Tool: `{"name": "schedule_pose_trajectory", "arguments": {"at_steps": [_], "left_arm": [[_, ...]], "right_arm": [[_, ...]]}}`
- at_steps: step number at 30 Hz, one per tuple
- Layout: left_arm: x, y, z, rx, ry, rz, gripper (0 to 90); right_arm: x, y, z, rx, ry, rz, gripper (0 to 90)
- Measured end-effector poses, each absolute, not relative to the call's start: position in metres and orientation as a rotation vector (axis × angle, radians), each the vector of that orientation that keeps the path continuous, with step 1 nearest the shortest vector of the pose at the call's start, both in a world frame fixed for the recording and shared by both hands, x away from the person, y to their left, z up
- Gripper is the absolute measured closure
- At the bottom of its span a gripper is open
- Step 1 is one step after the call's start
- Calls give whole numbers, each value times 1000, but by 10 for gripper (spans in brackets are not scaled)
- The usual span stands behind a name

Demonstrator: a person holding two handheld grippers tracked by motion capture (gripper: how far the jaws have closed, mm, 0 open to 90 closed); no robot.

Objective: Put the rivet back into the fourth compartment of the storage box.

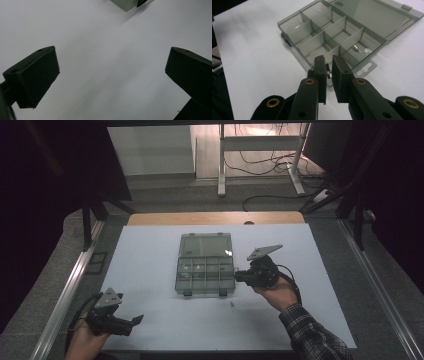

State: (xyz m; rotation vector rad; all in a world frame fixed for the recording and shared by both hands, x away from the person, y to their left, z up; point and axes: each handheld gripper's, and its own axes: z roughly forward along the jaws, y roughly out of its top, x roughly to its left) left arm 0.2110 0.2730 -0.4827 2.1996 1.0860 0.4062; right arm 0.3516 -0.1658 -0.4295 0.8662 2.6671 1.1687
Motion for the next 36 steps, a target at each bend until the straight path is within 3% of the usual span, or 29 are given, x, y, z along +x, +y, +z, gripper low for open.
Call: {"name": "schedule_pose_trajectory", "arguments": {"at_steps": [17, 36], "left_arm": [[211, 273, -483, 2203, 1087, 405, 0], [211, 274, -483, 2202, 1089, 407, 0]], "right_arm": [[384, -153, -428, 907, 2610, 1159, 800], [416, -126, -450, 971, 2605, 1102, 800]]}}
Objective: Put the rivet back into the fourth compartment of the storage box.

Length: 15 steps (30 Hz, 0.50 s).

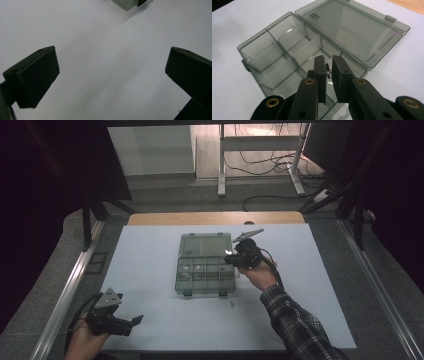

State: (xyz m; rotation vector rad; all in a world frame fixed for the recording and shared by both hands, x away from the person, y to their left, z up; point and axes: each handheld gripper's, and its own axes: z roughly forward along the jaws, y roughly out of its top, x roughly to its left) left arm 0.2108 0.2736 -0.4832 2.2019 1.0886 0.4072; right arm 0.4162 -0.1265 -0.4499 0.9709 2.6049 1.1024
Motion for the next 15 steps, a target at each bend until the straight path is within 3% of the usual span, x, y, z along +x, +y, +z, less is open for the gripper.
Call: {"name": "schedule_pose_trajectory", "arguments": {"at_steps": [15], "left_arm": [[211, 274, -483, 2205, 1085, 407, 0]], "right_arm": [[427, -116, -471, 988, 2633, 1003, 800]]}}
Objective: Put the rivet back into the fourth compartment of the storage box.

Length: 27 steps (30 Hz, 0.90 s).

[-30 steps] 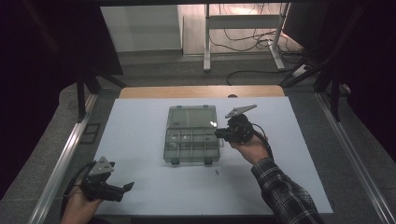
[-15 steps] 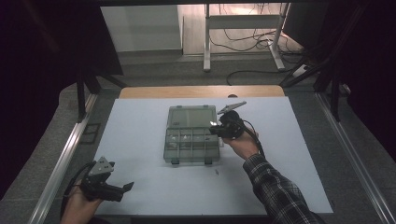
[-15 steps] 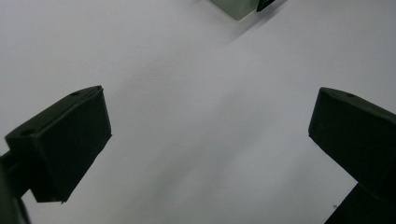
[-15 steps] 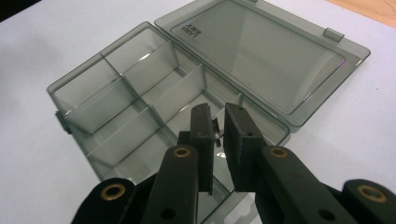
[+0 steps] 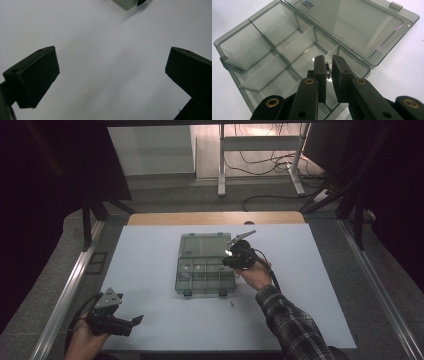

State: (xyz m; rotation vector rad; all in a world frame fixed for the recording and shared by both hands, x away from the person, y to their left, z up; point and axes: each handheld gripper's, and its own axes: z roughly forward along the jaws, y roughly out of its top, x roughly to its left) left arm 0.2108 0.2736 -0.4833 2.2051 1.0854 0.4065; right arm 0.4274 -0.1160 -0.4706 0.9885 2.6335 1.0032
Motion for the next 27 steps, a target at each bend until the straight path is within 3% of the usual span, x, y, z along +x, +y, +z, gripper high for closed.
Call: {"name": "schedule_pose_trajectory", "arguments": {"at_steps": [18, 27], "left_arm": [[211, 273, -483, 2206, 1084, 408, 0], [211, 273, -483, 2210, 1082, 408, 0]], "right_arm": [[415, -119, -455, 958, 2613, 988, 556], [394, -123, -443, 903, 2613, 993, 485]]}}
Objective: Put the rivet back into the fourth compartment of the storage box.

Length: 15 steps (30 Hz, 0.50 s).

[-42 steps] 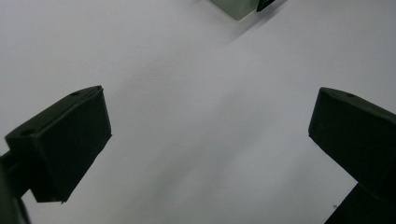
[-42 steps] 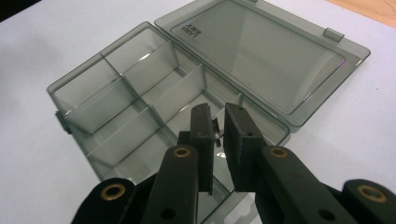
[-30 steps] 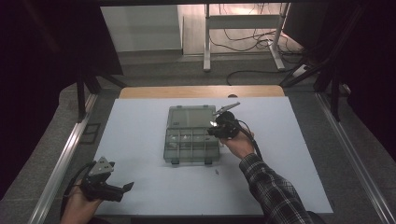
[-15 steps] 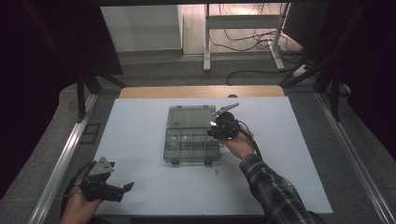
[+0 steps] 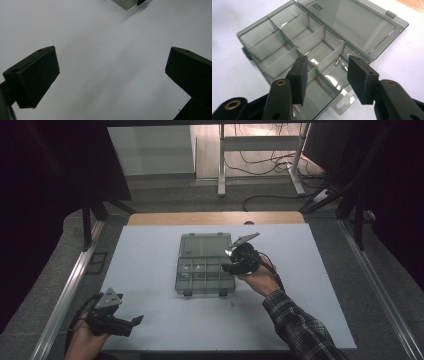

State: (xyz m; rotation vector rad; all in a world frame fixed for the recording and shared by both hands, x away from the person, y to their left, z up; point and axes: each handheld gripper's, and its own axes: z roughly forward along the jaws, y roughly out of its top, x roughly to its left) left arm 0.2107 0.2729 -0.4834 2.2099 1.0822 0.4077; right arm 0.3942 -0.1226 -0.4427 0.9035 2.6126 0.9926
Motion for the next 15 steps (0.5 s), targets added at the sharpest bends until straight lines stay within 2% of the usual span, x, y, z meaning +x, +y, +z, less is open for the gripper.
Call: {"name": "schedule_pose_trajectory", "arguments": {"at_steps": [15], "left_arm": [[211, 272, -484, 2213, 1082, 407, 0]], "right_arm": [[369, -139, -435, 924, 2621, 1043, 337]]}}
